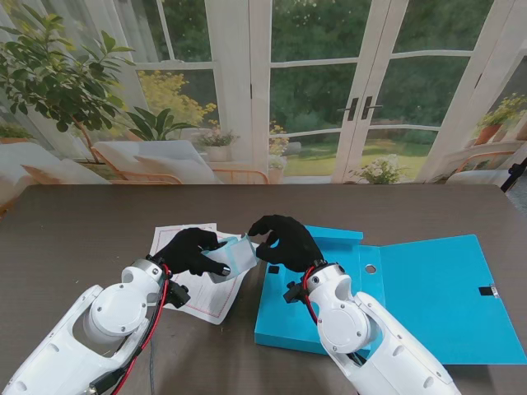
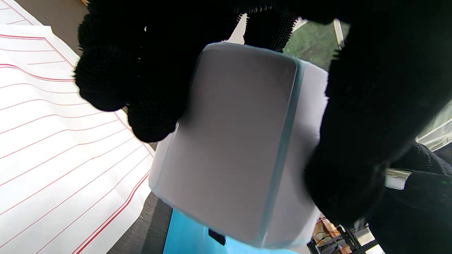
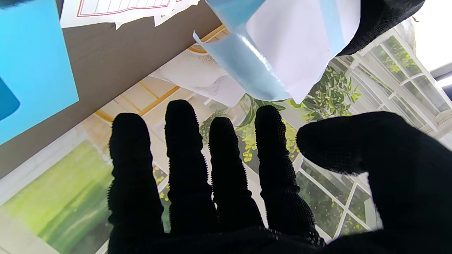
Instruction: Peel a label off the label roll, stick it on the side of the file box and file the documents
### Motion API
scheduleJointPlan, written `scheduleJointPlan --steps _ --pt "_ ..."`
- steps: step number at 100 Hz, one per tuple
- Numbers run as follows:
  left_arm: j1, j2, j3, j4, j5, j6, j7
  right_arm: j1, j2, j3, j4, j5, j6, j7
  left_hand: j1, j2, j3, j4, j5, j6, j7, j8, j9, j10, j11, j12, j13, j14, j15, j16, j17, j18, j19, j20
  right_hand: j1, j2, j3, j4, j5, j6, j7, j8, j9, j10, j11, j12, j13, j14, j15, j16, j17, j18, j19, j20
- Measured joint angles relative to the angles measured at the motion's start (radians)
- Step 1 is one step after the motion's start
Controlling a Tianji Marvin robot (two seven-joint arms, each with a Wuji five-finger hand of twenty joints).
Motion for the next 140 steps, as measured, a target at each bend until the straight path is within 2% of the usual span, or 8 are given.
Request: scheduleJointPlan --steps 28,47,69,88,99,119,132,140 --pt "-0.003 -0.002 0.000 0.004 -0.032 -0.015 -0.002 -0.020 -0.002 -0.002 -0.041 -0.036 0.043 -0.027 0.000 0.000 0.000 0.000 0.000 0.000 0.000 0.000 0.001 0.000 0.000 -0.004 0.000 0.000 0.001 0.000 0.000 0.000 0.000 0.000 0.002 -0.014 0.012 0.000 0.002 0.016 0.143 0.085 0.000 -0.004 0.025 0.002 0.001 0.000 0.000 0.000 0.000 0.000 0.001 -0.001" --pt "-0.004 -0.002 -0.002 0.006 -0.038 -0.023 -0.014 -0.017 -0.005 -0.020 -0.043 -0.048 0.060 -0.049 0.000 0.000 0.000 0.000 0.000 0.000 0.000 0.000 0.001 0.000 0.000 -0.004 0.000 0.000 0.002 -0.001 0.000 0.001 0.000 0.000 0.033 -0.015 0.022 0.003 0.012 0.021 0.232 0.033 0.014 -0.006 0.042 0.019 0.012 -0.001 0.012 0.000 0.000 0.000 0.014 -0.025" --pt "-0.003 -0.001 -0.004 0.005 -0.050 -0.026 -0.023 -0.007 -0.013 -0.044 -0.032 -0.066 0.081 -0.082 0.000 0.000 0.000 0.000 0.000 0.002 0.000 0.000 0.009 0.008 0.000 -0.005 0.000 0.003 0.011 -0.001 0.000 0.008 0.009 0.000 0.113 -0.077 0.020 -0.292 -0.001 0.021 0.328 -0.040 0.027 -0.008 0.063 0.039 0.044 -0.012 0.024 0.010 0.000 0.000 0.026 -0.027" --pt "-0.003 0.000 -0.005 0.005 -0.061 -0.039 -0.033 0.009 -0.027 -0.064 -0.010 -0.070 0.101 -0.111 0.000 0.000 0.000 0.000 0.000 0.006 0.000 0.000 0.010 0.009 0.000 -0.005 0.000 0.004 0.012 -0.001 0.000 0.010 0.010 0.000 0.146 -0.114 -0.006 -0.683 -0.021 0.029 0.400 -0.043 0.038 -0.015 0.088 0.055 0.055 -0.013 0.036 0.011 0.000 0.000 0.034 -0.027" --pt "-0.003 0.000 -0.005 0.006 -0.062 -0.046 -0.035 0.015 -0.031 -0.071 -0.002 -0.068 0.103 -0.112 0.000 0.000 0.000 0.000 0.000 0.008 0.000 0.000 0.011 0.009 0.000 -0.005 0.000 0.004 0.012 -0.001 0.000 0.011 0.010 0.000 0.186 -0.113 -0.036 -0.850 -0.021 0.031 0.422 -0.044 0.062 -0.017 0.094 0.064 0.063 -0.013 0.044 0.018 0.000 0.000 0.051 -0.027" --pt "-0.004 0.001 -0.005 0.010 -0.062 -0.051 -0.040 0.017 -0.036 -0.077 0.005 -0.048 0.104 -0.117 0.000 0.000 0.000 0.000 0.000 0.009 0.000 0.000 0.012 0.011 0.000 -0.005 0.000 0.005 0.012 -0.002 0.000 0.011 0.010 0.000 0.234 -0.112 -0.030 -0.977 0.014 0.032 0.438 -0.053 0.113 -0.017 0.100 0.075 0.074 -0.013 0.044 0.020 0.000 0.000 0.056 -0.028" --pt "-0.004 0.001 -0.006 0.010 -0.062 -0.052 -0.040 0.013 -0.040 -0.075 0.005 -0.012 0.094 -0.115 0.000 0.000 0.000 0.000 0.000 0.009 0.000 0.000 0.012 0.011 0.000 -0.005 0.000 0.006 0.012 -0.002 0.000 0.012 0.010 0.000 0.244 -0.112 0.061 -1.143 0.023 0.032 0.438 -0.053 0.125 -0.017 0.097 0.091 0.097 -0.013 0.044 0.022 0.000 0.000 0.056 -0.030" --pt "-0.004 0.001 -0.008 0.012 -0.062 -0.052 -0.040 0.009 -0.041 -0.070 0.005 0.001 0.084 -0.108 0.000 0.000 0.000 0.000 0.000 0.009 0.000 0.000 0.012 0.011 0.000 -0.005 0.000 0.006 0.012 -0.002 0.000 0.012 0.010 0.000 0.244 -0.112 0.096 -1.195 0.037 0.032 0.437 -0.053 0.150 -0.017 0.096 0.091 0.112 -0.013 0.043 0.024 0.000 0.000 0.056 -0.031"
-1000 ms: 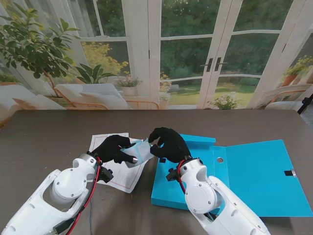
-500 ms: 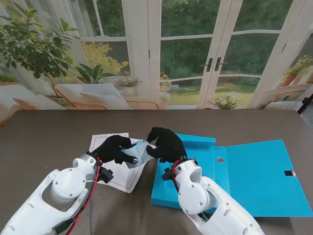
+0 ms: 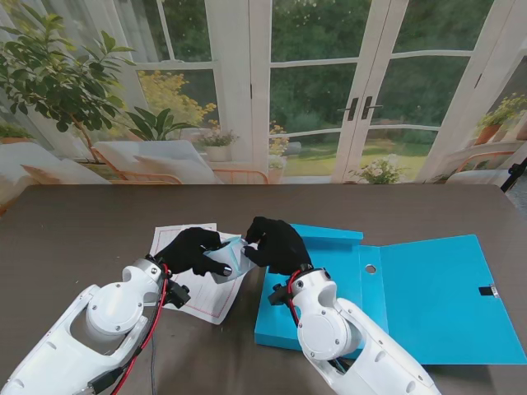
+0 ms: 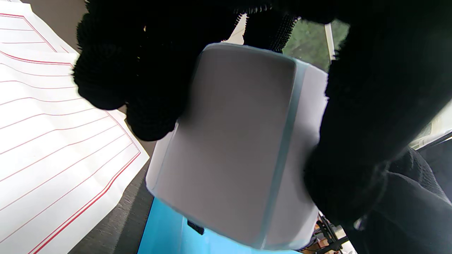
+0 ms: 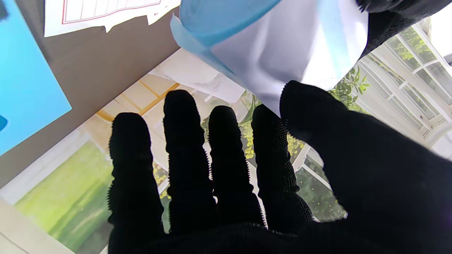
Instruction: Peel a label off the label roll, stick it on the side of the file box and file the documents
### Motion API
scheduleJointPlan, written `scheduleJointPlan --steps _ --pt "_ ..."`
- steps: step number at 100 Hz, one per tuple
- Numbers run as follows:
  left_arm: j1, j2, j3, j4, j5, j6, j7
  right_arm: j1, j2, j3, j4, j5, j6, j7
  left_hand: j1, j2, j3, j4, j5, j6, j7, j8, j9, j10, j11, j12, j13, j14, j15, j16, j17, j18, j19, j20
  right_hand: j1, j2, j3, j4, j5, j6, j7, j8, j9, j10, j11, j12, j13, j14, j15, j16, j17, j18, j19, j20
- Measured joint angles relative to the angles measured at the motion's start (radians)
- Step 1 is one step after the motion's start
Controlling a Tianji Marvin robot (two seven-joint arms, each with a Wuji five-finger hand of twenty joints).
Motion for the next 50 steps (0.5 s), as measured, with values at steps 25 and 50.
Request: scheduleJointPlan --steps 25,50 --pt "0.000 0.000 -0.001 0.004 -0.011 0.000 0.002 0.006 -0.003 -0.007 0.019 0.008 -0.023 -0.005 0.000 0.000 0.000 0.000 0.000 0.000 0.000 0.000 0.001 0.000 0.000 0.000 0.000 0.001 0.000 0.000 0.000 0.001 0.000 0.000 0.061 -0.090 0.102 0.122 0.101 -0.032 -0.011 -0.010 0.125 -0.013 -0.065 0.028 0.066 -0.009 0.001 0.002 0.000 0.000 0.013 -0.002" --pt "-0.001 0.002 -0.002 0.008 -0.011 -0.011 -0.018 0.020 -0.018 -0.015 0.049 0.035 -0.026 -0.028 0.000 0.000 0.000 0.000 0.000 0.000 0.000 0.000 0.001 0.001 0.000 0.000 0.000 0.001 0.000 0.000 0.000 0.001 0.000 0.000 0.061 -0.137 0.091 0.567 0.120 -0.031 -0.069 -0.028 0.131 -0.014 -0.110 0.040 0.075 -0.009 0.000 0.003 0.000 0.000 0.022 -0.021"
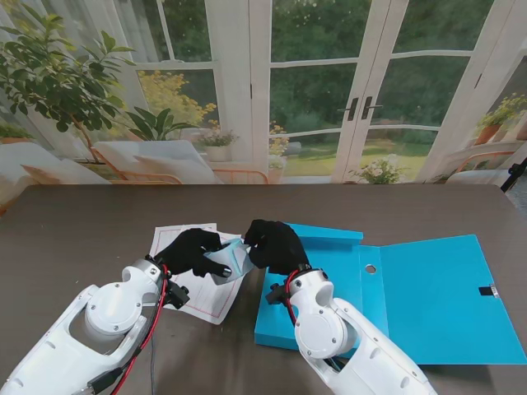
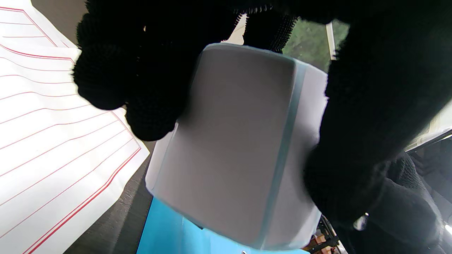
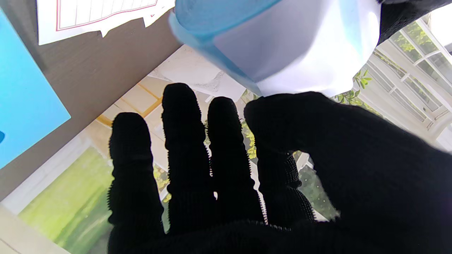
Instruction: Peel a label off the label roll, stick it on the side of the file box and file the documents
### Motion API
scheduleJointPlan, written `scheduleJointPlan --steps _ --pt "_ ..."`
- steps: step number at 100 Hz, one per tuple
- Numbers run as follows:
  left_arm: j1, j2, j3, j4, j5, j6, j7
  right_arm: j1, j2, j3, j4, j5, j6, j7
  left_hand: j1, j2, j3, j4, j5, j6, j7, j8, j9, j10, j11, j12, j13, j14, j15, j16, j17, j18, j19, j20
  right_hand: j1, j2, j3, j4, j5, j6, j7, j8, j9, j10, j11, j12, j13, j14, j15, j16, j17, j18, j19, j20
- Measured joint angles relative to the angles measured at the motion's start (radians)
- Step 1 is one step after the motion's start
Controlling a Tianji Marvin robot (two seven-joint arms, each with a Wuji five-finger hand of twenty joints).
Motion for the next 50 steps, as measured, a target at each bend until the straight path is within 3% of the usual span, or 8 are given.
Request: scheduleJointPlan --steps 10,19,26,43,50 --pt "0.000 0.002 0.000 0.000 0.007 -0.001 -0.005 0.001 -0.002 0.000 0.003 0.014 0.000 0.002 0.000 0.000 0.000 0.000 0.000 0.000 0.000 0.000 0.000 0.000 0.000 0.000 0.000 0.000 0.000 0.000 0.000 0.000 0.000 0.000 -0.029 0.004 -0.025 0.131 0.003 0.003 -0.038 -0.007 -0.014 0.000 0.000 -0.020 -0.002 0.000 -0.002 0.000 0.000 0.000 0.000 0.000" --pt "0.000 0.004 -0.001 0.000 0.010 -0.001 -0.008 0.001 -0.002 0.003 0.003 0.030 -0.006 0.016 0.000 0.000 0.000 0.000 0.000 0.000 0.000 0.000 0.001 0.000 0.000 0.000 0.000 0.000 0.000 0.000 0.000 0.000 0.000 0.000 -0.041 0.028 -0.030 0.193 -0.011 0.003 -0.067 -0.008 -0.039 0.000 0.005 -0.031 -0.011 0.000 -0.014 0.000 0.000 0.000 0.000 0.000" --pt "0.001 0.005 -0.001 -0.001 0.014 0.001 -0.009 0.000 -0.001 0.005 0.003 0.033 -0.013 0.027 0.001 0.000 0.000 0.000 0.000 0.000 0.000 0.000 0.001 0.001 0.000 0.000 0.000 0.000 0.000 0.000 0.000 0.000 0.000 0.000 -0.059 0.028 -0.047 0.213 -0.023 0.003 -0.073 -0.008 -0.039 0.000 -0.002 -0.032 -0.012 0.000 -0.014 0.000 0.000 0.000 0.000 0.000" --pt "0.005 0.006 -0.003 -0.008 0.025 0.011 -0.009 0.000 0.001 0.005 0.005 0.035 -0.034 0.030 0.001 0.000 0.000 0.000 0.000 0.000 0.000 0.000 0.001 0.001 0.000 0.000 0.000 0.001 0.000 0.000 0.000 0.000 0.000 0.000 -0.062 0.028 -0.070 0.213 -0.022 -0.009 -0.069 -0.008 -0.039 0.000 -0.002 -0.037 -0.020 0.000 -0.016 0.000 0.000 0.000 0.000 0.000" --pt "0.007 0.006 -0.004 -0.009 0.027 0.015 -0.009 0.000 0.003 0.006 0.005 0.042 -0.043 0.043 0.001 0.000 0.000 0.000 0.000 0.003 0.000 0.000 0.006 0.005 0.000 0.000 0.000 0.002 0.000 0.000 0.000 0.002 0.000 0.000 -0.062 0.028 -0.070 0.178 -0.031 -0.009 -0.053 -0.007 -0.050 0.000 0.003 -0.041 -0.022 0.001 -0.020 0.000 0.000 0.000 0.000 0.000"
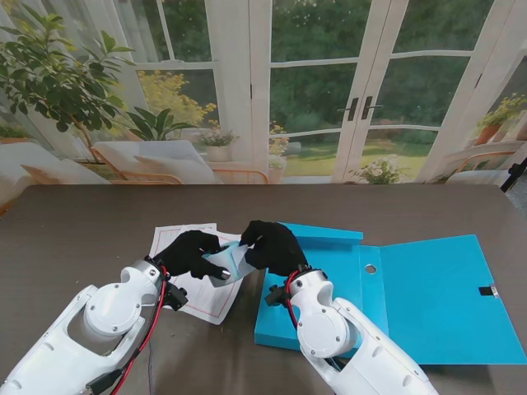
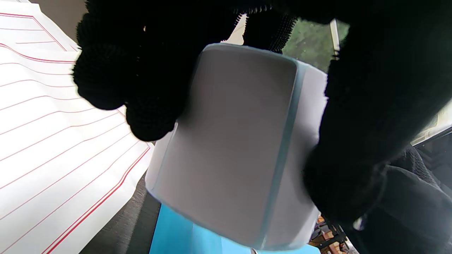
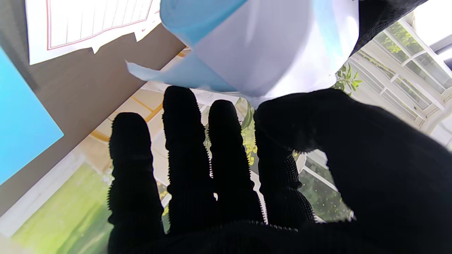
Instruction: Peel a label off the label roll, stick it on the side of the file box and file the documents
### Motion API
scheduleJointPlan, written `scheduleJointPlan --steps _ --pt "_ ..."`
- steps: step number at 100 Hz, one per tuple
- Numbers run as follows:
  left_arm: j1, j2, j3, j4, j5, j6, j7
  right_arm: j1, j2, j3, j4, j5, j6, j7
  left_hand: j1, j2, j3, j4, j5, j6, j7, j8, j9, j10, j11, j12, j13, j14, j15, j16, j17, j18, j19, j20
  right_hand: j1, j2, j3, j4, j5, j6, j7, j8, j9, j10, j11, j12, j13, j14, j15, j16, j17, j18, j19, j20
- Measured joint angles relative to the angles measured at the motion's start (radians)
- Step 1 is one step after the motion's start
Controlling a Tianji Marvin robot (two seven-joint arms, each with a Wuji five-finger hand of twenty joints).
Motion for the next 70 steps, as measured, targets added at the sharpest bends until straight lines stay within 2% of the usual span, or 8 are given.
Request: scheduleJointPlan --steps 10,29,37,44,52,62,66,70 --pt "0.002 0.000 0.000 -0.001 0.001 0.002 0.002 0.000 0.004 0.001 0.000 0.004 -0.010 0.016 0.000 0.000 0.000 0.000 0.000 0.001 0.000 0.000 0.003 0.004 0.000 0.000 0.000 0.001 0.000 0.000 0.000 0.001 0.000 0.000 0.000 0.000 -0.020 -0.077 -0.002 0.000 0.019 0.000 -0.013 0.000 0.000 -0.002 0.000 0.000 0.000 0.000 0.000 0.000 0.000 0.000" --pt "0.003 0.001 -0.001 -0.001 0.000 0.002 0.002 0.009 0.007 -0.008 0.009 0.004 -0.014 0.014 0.000 0.000 0.000 0.000 0.000 0.003 0.000 0.000 0.004 0.007 0.000 0.000 0.000 0.002 0.000 0.000 0.000 0.004 0.001 0.000 0.000 0.000 -0.029 -0.171 -0.004 0.001 0.044 0.000 -0.012 0.000 -0.004 -0.002 0.000 0.000 -0.001 0.000 0.000 0.000 0.000 0.000" --pt "0.004 0.001 -0.001 -0.001 -0.001 0.001 0.001 0.013 0.002 -0.014 0.020 0.011 -0.015 -0.003 0.000 0.000 0.000 0.000 0.000 0.003 0.000 0.000 0.005 0.007 0.000 0.000 0.000 0.002 0.000 0.000 0.000 0.004 0.001 0.000 0.001 0.000 -0.026 -0.229 0.014 0.001 0.051 0.000 -0.010 0.000 -0.004 -0.002 0.000 0.000 -0.001 0.000 0.000 0.000 0.000 0.000" --pt "0.004 0.001 -0.001 -0.001 0.000 0.001 0.001 0.014 -0.003 -0.016 0.026 0.015 -0.017 -0.010 0.000 0.000 0.000 0.000 0.000 0.004 0.000 0.000 0.005 0.008 0.000 0.000 0.001 0.002 0.000 0.000 0.000 0.005 0.001 0.000 0.003 0.000 -0.024 -0.251 0.043 0.000 0.058 0.001 -0.008 0.000 -0.004 -0.002 0.000 0.000 -0.001 0.000 0.000 0.000 0.000 0.000" --pt "0.006 0.002 -0.001 -0.001 0.000 0.002 0.001 0.015 -0.006 -0.018 0.030 0.016 -0.019 -0.014 0.000 0.000 0.000 0.000 0.000 0.005 0.000 0.000 0.005 0.008 0.000 0.000 0.001 0.003 0.000 0.000 0.000 0.006 0.001 0.000 0.023 -0.004 -0.014 -0.265 0.070 0.000 0.056 0.001 0.018 0.000 -0.005 -0.002 0.003 0.001 -0.001 0.000 0.000 0.000 0.000 0.000" --pt "0.010 0.002 -0.004 -0.005 0.001 0.004 0.001 0.016 -0.008 -0.019 0.034 0.021 -0.026 -0.016 0.000 0.000 0.000 0.000 0.000 0.008 0.000 0.000 0.006 0.008 0.000 0.000 0.001 0.004 0.000 0.000 0.000 0.007 0.001 0.000 0.024 -0.018 0.002 -0.260 0.077 0.000 0.055 0.002 0.042 0.000 -0.005 0.000 0.012 0.001 0.000 0.000 0.000 0.000 0.000 0.000" --pt "0.012 0.002 -0.004 -0.008 0.002 0.006 0.002 0.016 -0.008 -0.019 0.034 0.022 -0.030 -0.015 0.000 0.000 0.000 0.000 0.000 0.008 0.000 0.000 0.007 0.009 0.000 0.000 0.001 0.004 0.000 0.000 0.000 0.007 0.001 0.000 0.024 -0.029 0.011 -0.216 0.079 0.000 0.056 0.020 0.066 0.000 -0.005 0.007 0.016 0.001 0.000 0.000 0.000 0.000 0.000 0.000" --pt "0.013 0.002 -0.004 -0.010 0.002 0.009 0.003 0.016 -0.007 -0.019 0.035 0.022 -0.036 -0.012 0.000 0.000 0.000 0.000 0.000 0.008 0.000 0.000 0.012 0.009 0.000 0.000 0.001 0.004 0.000 0.000 0.000 0.008 0.001 0.000 0.024 -0.031 0.011 -0.132 0.079 0.001 0.059 0.042 0.066 0.000 -0.014 0.012 0.021 0.001 0.000 0.000 0.000 0.000 0.000 0.000"
